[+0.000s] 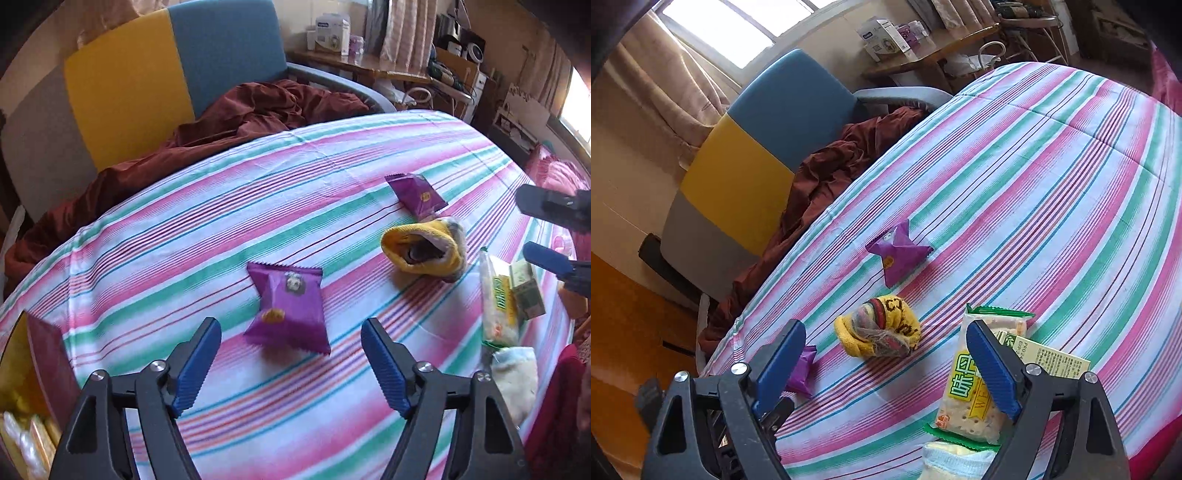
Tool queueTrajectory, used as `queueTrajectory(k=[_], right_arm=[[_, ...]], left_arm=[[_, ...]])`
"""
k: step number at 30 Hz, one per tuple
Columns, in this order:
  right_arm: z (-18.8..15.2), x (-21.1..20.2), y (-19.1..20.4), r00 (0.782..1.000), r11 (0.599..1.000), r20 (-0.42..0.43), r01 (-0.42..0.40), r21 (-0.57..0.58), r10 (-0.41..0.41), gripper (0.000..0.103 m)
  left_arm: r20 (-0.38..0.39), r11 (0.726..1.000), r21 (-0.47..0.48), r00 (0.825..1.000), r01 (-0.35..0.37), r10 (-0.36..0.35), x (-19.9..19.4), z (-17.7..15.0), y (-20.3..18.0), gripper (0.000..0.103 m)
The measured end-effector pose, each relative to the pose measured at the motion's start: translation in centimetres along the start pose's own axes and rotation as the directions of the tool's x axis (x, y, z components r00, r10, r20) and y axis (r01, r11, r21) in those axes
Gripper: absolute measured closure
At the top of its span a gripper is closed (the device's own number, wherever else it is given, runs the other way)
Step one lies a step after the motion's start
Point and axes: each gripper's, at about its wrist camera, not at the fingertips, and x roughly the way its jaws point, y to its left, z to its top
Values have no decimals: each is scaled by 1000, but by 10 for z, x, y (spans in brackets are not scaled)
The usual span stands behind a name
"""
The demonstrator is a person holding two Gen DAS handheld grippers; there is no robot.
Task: Organize objects
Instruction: 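Grasp the purple candy packet with the left gripper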
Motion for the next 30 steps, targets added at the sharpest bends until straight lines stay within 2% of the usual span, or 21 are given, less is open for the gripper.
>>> queueTrajectory(k=[4, 5, 6, 7, 9, 11, 15, 21, 24, 27, 30], right_arm=[[1, 3, 0, 1000, 1000, -10, 1, 2, -1, 13], [1, 4, 0, 1000, 1000, -10, 3, 1, -3, 13], [1, 4, 0, 1000, 1000, -9, 5, -1, -5, 13], [2, 5, 0, 1000, 1000, -8, 10, -2, -10, 13], [2, 6, -1, 1000, 1000, -10, 18, 1, -18, 13], [3, 8, -2, 1000, 1000, -17, 19, 2, -19, 13], [2, 11, 2, 999, 999, -21, 32, -22, -32, 13], [-2, 17, 12, 998, 994, -35, 55, -92, -59, 13], [-5, 21, 17, 996, 989, -40, 75, -130, -80, 13], [-8, 26, 18, 993, 984, -47, 97, -152, -105, 13], [-9, 30, 19, 990, 978, -40, 123, -168, -132, 13]], left_arm=[[-29, 1000, -7, 999, -19, 18, 25, 10, 2, 22], [-32, 1000, -27, 999, -14, 13, 30, 10, 5, 27], [-32, 999, -49, 999, -4, 3, 31, 10, 9, 51], [-32, 997, -79, 999, 12, -14, 32, 8, 15, 58], [2, 990, -133, 999, 49, -49, 28, -1, 23, 62], [28, 987, -144, 997, 69, -65, 19, -14, 24, 66], [68, 983, -155, 994, 97, -87, -5, -55, 13, 67], [153, 992, -69, 984, 101, -90, -42, -119, -26, 67], [185, 992, -63, 978, 110, -96, -49, -135, -30, 68], [189, 985, -90, 974, 147, -128, -48, -135, -22, 68], [200, 986, -85, 972, 144, -125, -46, -135, -22, 68]])
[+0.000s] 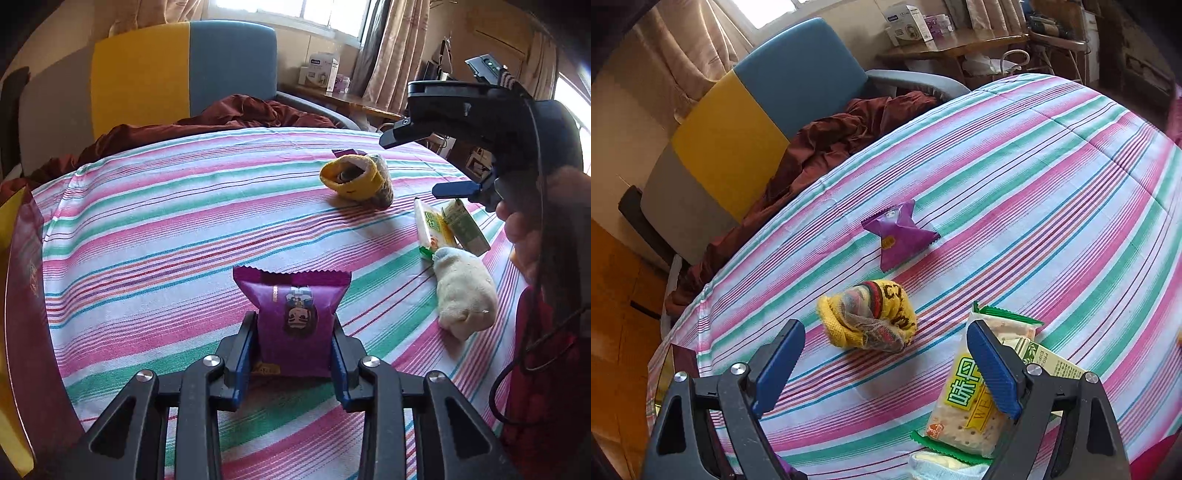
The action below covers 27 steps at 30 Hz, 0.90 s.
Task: Organize objects
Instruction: 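Carry the candy packet toward the tray while the right gripper grasps the yellow sock bundle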
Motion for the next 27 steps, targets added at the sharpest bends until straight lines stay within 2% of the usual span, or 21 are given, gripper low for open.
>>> queueTrajectory(k=[16, 19, 22, 25, 27], right_arm=[[-3, 11, 7, 998, 997, 5, 64, -41, -64, 13], [-3, 13, 6, 999, 999, -4, 44, -25, -44, 13], [-6, 19, 0, 997, 999, -67, -29, 37, 32, 13], [-4, 19, 8, 996, 1000, -90, -22, 16, 23, 13], [0, 20, 17, 994, 999, -101, -31, -11, 30, 7]], left_arm=[[12, 1000, -6, 1000, 12, -12, 3, -1, 2, 68], [13, 1000, -7, 1000, 14, -14, 4, -1, 2, 68], [13, 1000, -11, 1000, 18, -18, 4, -1, 3, 68], [15, 1000, -15, 1000, 22, -22, 5, -1, 3, 68], [15, 1000, -17, 1000, 25, -25, 5, -1, 3, 68]])
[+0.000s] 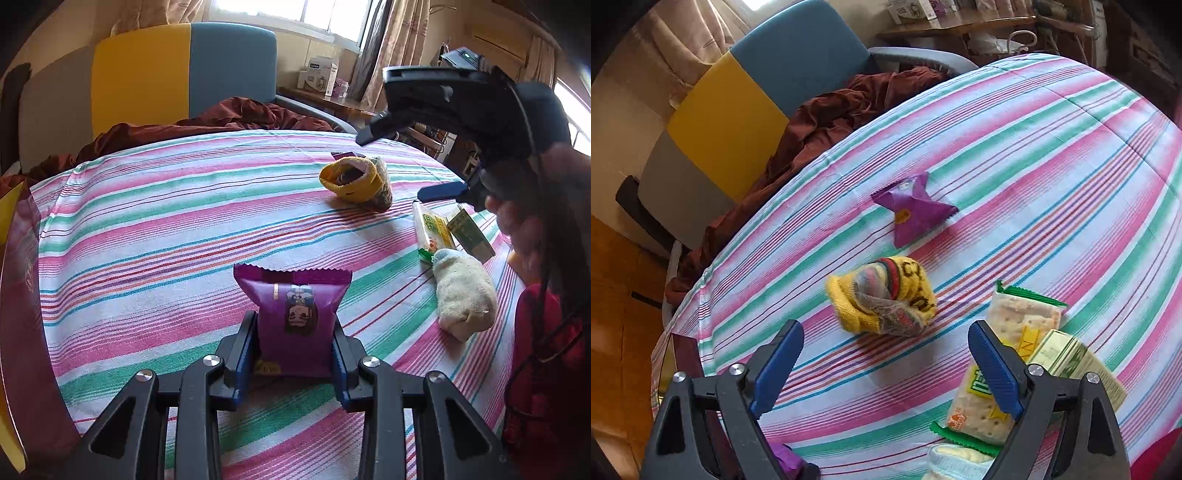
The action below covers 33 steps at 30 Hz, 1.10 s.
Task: Organize objects
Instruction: 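Carry the candy packet toward the tray while the right gripper grasps the yellow sock bundle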
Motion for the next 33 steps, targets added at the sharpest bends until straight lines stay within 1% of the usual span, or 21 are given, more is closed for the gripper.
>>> queueTrajectory(k=[3, 5, 8, 9, 10, 11, 12, 13, 14, 17, 21, 22, 25, 29, 32, 33], right_arm=[[9, 9, 12, 999, 998, 15, 45, -43, -44, 2], [15, 20, 13, 997, 996, 16, 75, -52, -74, 2], [17, 37, 11, 995, 993, 32, 97, -67, -95, 2], [16, 45, 8, 996, 993, 12, 93, -74, -93, 3], [14, 53, 7, 995, 991, -24, 95, -89, -98, 7], [14, 56, 10, 991, 984, -27, 123, -129, -128, 21], [14, 55, 14, 990, 974, 0, 140, -179, -142, 38], [14, 56, 16, 991, 972, -6, 130, -197, -134, 51], [13, 57, 16, 991, 972, -12, 130, -195, -135, 52], [8, 59, 24, 986, 951, -4, 161, -264, -168, 53], [1, 65, 38, 974, 904, 17, 217, -368, -227, 53], [1, 66, 37, 973, 901, 19, 220, -373, -230, 53], [3, 65, 32, 977, 911, 0, 197, -363, -212, 53], [1, 64, 34, 974, 899, 8, 212, -383, -226, 52], [3, 68, 36, 974, 897, 11, 211, -389, -224, 52], [2, 67, 36, 975, 896, 13, 211, -390, -223, 51]], left_arm=[[1, 1000, -1, 1000, 2, -2, 0, 0, 0, 68], [1, 1000, -3, 1000, 5, -5, 0, 0, 0, 68], [1, 1000, -9, 1000, 11, -11, 0, 0, 1, 68], [2, 1000, -9, 1000, 12, -12, 0, 0, 2, 68], [1, 1000, -8, 1000, 11, -11, 0, 0, 1, 68], [2, 1000, -7, 1000, 9, -9, 0, 0, 1, 68], [2, 1000, -7, 1000, 9, -9, 1, 0, 1, 68], [2, 1000, -8, 1000, 10, -10, 1, 1, 1, 68], [3, 1000, -10, 1000, 11, -11, 1, 1, 1, 67], [3, 1000, -9, 1000, 10, -10, 1, 1, 1, 67], [2, 1000, -6, 1000, 6, -6, 2, 1, 0, 67], [1, 1000, -4, 1000, 3, -3, 2, 1, 0, 67], [0, 1000, 7, 1000, -9, 9, 2, 1, -2, 67], [-4, 999, 19, 1000, -25, 25, 2, 2, -4, 68], [-23, 999, 23, 999, -42, 43, -3, 1, -5, 69], [-33, 999, 11, 999, -42, 42, -8, 0, -4, 69]])
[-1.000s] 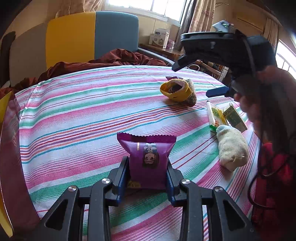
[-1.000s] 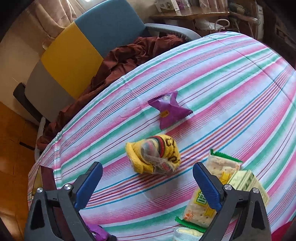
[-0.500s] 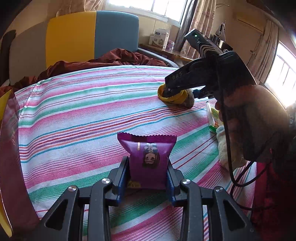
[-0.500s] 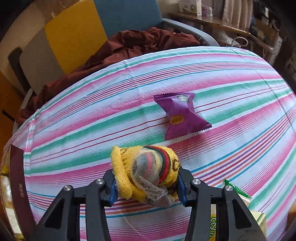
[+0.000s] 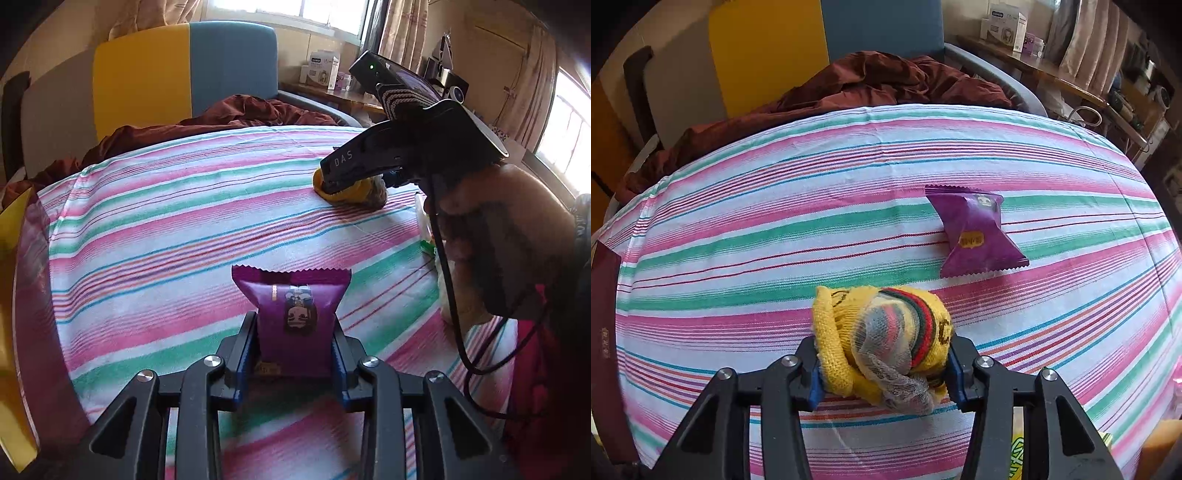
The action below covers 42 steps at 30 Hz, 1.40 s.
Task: Organize objects
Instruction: 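Carry the candy packet toward the tray while the right gripper grasps the yellow sock bundle, then lower the purple candy packet into the gold tray and open the left gripper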
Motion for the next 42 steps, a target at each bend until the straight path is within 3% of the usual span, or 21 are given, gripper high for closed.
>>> queueTrajectory(k=[2, 7, 12, 16, 20, 24, 27, 30, 32, 35, 38, 42], right_arm=[[-1, -1, 1, 1000, 1000, 2, 4, -5, -4, 51], [-2, -2, 2, 1000, 1000, 8, 11, -12, -11, 52], [-5, -6, 5, 1000, 999, 14, 25, -22, -25, 53], [-5, -6, 6, 999, 999, 14, 30, -28, -30, 53], [-4, -6, 6, 999, 999, 13, 32, -29, -31, 53], [-3, -5, 7, 999, 999, 12, 38, -37, -37, 53], [-3, -5, 7, 999, 999, 11, 36, -39, -36, 53], [-4, -5, 7, 999, 999, 11, 37, -39, -36, 53], [-3, -4, 6, 999, 999, 11, 36, -38, -35, 53], [-2, -4, 6, 999, 999, 11, 35, -37, -34, 52], [-1, -3, 5, 999, 999, 10, 34, -39, -34, 52], [-1, -3, 7, 999, 998, 11, 37, -40, -37, 52]], left_arm=[[-10, 999, -35, 1000, 25, -26, -11, -4, 4, 69], [64, 996, -74, 997, 54, -49, -67, 4, 19, 69], [143, 986, -169, 990, 10, 15, -124, 33, 75, 69], [96, 953, -295, 990, -72, 104, -133, 47, 147, 69], [-13, 900, -384, 977, -204, 215, -121, 45, 221, 69], [-93, 848, -453, 960, -277, 264, -103, 43, 274, 69], [-129, 822, -479, 951, -307, 280, -89, 45, 300, 69], [-175, 807, -478, 938, -347, 300, -76, 45, 320, 67], [-210, 796, -477, 928, -372, 308, -64, 45, 329, 58], [-255, 777, -488, 916, -397, 309, -56, 39, 340, 54], [-223, 772, -498, 919, -395, 326, -67, 37, 338, 54], [-142, 791, -463, 915, -400, 379, -100, 39, 316, 54]])
